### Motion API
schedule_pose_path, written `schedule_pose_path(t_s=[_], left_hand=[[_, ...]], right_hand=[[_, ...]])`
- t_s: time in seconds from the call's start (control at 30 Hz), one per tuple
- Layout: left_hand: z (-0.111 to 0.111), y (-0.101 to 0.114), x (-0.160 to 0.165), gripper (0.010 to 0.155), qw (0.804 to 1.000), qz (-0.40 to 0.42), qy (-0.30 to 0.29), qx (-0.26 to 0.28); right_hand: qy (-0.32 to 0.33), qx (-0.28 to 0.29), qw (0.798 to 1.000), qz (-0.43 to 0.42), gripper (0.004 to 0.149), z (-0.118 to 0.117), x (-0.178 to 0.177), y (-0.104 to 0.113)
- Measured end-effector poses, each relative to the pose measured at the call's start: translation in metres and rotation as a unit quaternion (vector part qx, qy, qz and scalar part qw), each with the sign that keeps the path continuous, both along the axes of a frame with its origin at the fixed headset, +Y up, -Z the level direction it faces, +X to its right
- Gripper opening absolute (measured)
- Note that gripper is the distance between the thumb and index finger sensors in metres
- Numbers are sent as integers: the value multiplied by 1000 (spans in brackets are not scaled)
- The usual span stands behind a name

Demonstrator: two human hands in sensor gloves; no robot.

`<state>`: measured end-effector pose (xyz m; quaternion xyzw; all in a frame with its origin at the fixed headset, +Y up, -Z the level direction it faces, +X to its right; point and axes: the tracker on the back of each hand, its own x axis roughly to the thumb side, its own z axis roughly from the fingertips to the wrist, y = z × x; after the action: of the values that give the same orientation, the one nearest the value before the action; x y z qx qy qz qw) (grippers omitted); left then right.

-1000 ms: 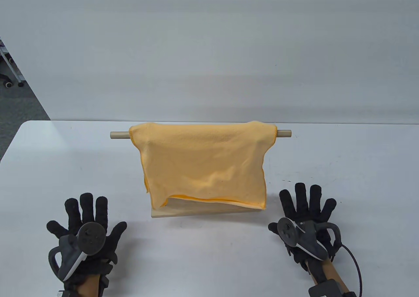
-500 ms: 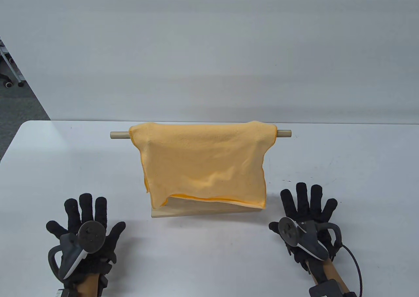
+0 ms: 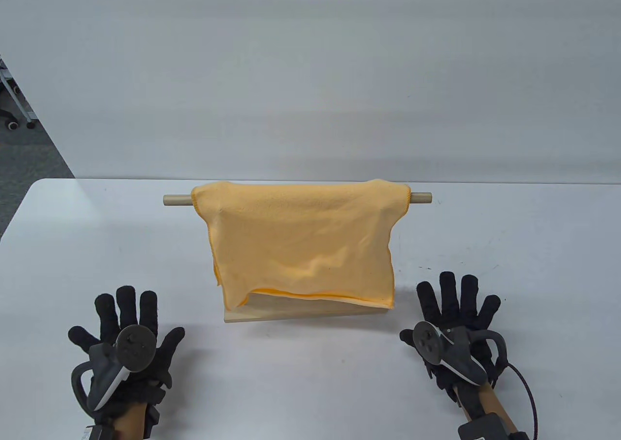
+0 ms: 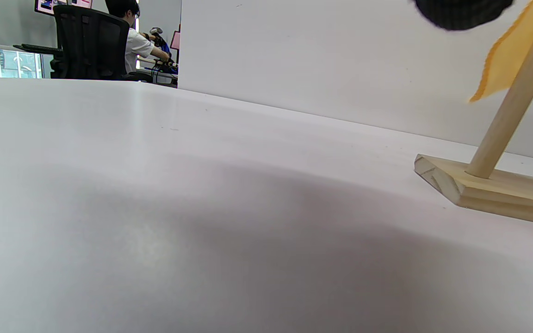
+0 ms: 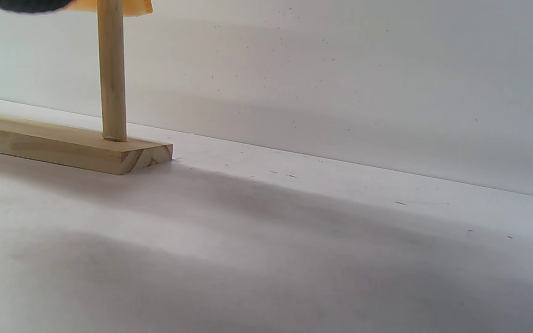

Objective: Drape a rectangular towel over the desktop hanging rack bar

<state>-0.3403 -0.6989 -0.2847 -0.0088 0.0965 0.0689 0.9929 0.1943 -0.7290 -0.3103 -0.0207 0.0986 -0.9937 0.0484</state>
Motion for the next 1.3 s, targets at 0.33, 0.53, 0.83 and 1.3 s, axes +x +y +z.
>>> schedule_pose_path(t_s=[0.33, 0.53, 0.83, 1.3], left_hand=[[-3, -1, 1, 85, 1000, -9, 1, -3], [-3, -2, 1, 86, 1000, -10, 1, -3], [-3, -3, 2, 86, 1000, -13, 3, -5], [-5, -3, 3, 85, 1000, -8, 5, -4]], right_hand=[[-3, 0, 1000, 2, 89, 0, 1, 1], [-3, 1, 1000, 3, 89, 1, 1, 1], [-5, 1, 1000, 2, 89, 1, 2, 1], [-11, 1, 1000, 1, 89, 0, 7, 1]])
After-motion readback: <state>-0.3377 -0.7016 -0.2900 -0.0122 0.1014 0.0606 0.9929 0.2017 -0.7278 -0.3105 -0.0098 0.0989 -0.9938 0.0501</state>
